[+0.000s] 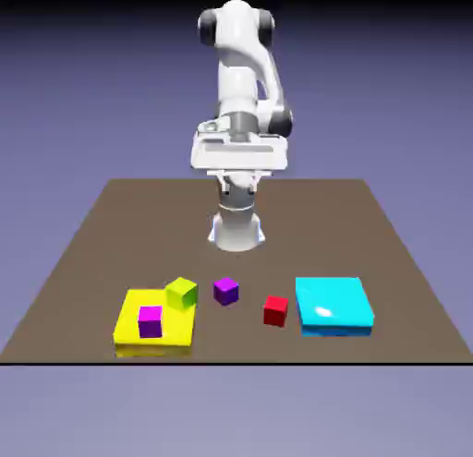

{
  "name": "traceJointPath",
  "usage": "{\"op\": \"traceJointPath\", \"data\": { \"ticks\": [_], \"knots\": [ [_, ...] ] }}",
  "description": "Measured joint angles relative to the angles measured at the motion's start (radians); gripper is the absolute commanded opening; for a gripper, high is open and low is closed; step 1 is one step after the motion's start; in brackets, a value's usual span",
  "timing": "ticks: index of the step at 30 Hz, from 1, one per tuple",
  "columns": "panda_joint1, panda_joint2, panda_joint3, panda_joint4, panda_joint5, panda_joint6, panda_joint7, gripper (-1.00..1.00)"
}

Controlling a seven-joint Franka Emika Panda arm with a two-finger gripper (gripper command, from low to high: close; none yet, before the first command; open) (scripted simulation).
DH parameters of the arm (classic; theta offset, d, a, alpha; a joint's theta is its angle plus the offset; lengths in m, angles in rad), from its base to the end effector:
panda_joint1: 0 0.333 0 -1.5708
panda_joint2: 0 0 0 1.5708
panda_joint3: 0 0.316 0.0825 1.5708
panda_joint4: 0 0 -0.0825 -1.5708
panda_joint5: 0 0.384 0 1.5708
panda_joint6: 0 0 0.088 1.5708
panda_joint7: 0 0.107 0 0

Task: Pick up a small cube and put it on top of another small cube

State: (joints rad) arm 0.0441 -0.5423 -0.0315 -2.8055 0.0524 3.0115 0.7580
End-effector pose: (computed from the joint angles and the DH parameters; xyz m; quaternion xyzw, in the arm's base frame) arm 0.3931 0.0011 0.4458 -0.8579 0.3610 -0.3303 0.1567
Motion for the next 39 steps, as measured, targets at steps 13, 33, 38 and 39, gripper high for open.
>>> {"op": "traceJointPath", "data": {
  "ticks": [13, 33, 38, 39],
  "knots": [
    [0.346, 0.299, -0.34, 0.048, 0.565, -0.275, 0.184, 0.0],
    [0.879, 0.759, -0.862, 0.122, 1.435, -0.697, 0.466, 0.0],
    [0.945, 0.86, -0.91, 0.146, 1.592, -0.772, 0.494, 0.0],
    [0.936, 0.896, -0.885, 0.16, 1.627, -0.788, 0.481, 0.0]
  ]
}}
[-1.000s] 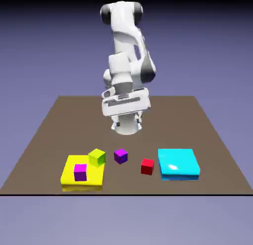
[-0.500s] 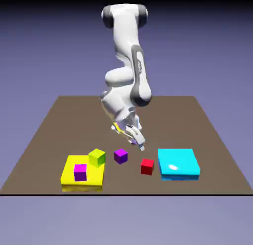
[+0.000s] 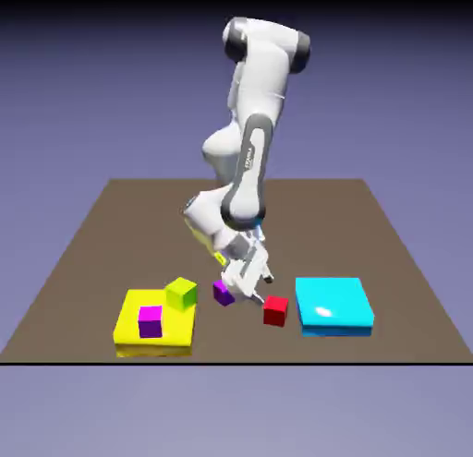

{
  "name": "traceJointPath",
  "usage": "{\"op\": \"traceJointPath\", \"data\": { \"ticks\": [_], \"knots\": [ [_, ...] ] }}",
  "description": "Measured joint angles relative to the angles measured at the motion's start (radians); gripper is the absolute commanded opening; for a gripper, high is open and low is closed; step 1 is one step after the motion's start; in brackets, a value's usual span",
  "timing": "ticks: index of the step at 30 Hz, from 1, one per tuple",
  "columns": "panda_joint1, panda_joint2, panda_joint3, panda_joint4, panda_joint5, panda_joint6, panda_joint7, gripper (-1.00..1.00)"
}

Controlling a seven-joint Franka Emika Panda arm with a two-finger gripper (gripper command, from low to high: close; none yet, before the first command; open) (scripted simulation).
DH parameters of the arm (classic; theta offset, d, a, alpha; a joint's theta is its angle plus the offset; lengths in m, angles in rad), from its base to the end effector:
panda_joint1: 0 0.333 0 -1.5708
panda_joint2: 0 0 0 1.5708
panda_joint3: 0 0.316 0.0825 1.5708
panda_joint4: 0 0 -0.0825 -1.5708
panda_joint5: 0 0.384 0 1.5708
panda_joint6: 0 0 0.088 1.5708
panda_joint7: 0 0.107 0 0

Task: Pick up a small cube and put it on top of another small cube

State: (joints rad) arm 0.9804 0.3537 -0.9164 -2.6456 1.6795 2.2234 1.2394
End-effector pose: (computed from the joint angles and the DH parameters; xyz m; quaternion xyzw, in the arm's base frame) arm 0.3736 0.0146 0.1457 -0.2301 0.9085 0.2990 0.1799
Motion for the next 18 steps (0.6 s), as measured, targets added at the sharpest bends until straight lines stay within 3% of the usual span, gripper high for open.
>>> {"op": "traceJointPath", "data": {
  "ticks": [4, 5, 14, 18],
  "knots": [
    [-0.036, 0.145, 0.101, 0.055, 0.139, -0.062, -0.049, 0.0],
    [-0.044, 0.18, 0.126, 0.068, 0.172, -0.078, -0.061, -1.0],
    [0.017, -0.072, -0.05, -0.026, -0.067, 0.031, 0.022, -1.0],
    [-0.125, -0.06, 0.032, 0.076, -0.241, -0.063, -0.022, -1.0]
  ]
}}
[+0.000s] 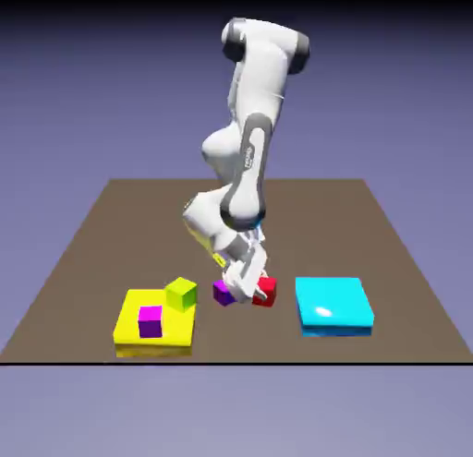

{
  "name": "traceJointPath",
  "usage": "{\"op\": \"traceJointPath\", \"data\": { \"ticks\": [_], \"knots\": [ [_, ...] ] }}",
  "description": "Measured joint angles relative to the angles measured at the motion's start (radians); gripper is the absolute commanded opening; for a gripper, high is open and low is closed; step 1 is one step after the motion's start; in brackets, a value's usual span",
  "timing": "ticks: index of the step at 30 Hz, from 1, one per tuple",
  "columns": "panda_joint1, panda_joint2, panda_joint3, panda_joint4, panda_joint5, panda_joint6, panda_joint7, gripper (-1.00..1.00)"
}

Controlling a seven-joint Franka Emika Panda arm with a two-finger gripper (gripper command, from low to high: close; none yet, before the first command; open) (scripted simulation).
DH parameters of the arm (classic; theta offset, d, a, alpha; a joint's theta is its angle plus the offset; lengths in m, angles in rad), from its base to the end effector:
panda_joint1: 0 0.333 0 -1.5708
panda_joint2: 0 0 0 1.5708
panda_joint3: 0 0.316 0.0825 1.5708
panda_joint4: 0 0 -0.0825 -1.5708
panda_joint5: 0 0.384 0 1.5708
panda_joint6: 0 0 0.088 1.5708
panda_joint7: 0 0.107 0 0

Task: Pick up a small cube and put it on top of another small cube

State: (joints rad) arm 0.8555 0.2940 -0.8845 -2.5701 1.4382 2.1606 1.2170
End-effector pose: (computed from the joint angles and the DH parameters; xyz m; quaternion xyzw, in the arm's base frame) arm 0.4048 0.0007 0.1722 -0.3164 0.8739 0.3223 0.1798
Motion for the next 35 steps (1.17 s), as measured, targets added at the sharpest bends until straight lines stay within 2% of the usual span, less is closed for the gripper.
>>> {"op": "traceJointPath", "data": {
  "ticks": [27, 32, 33, 35],
  "knots": [
    [-0.949, 0.084, 0.548, 0.684, -1.168, -0.629, -0.297, -1.0],
    [-0.93, 0.094, 0.562, 0.539, -1.146, -0.477, -0.316, -1.0],
    [-0.929, 0.095, 0.563, 0.529, -1.145, -0.466, -0.317, 1.0],
    [-0.929, 0.095, 0.563, 0.529, -1.147, -0.466, -0.317, 1.0]
  ]
}}
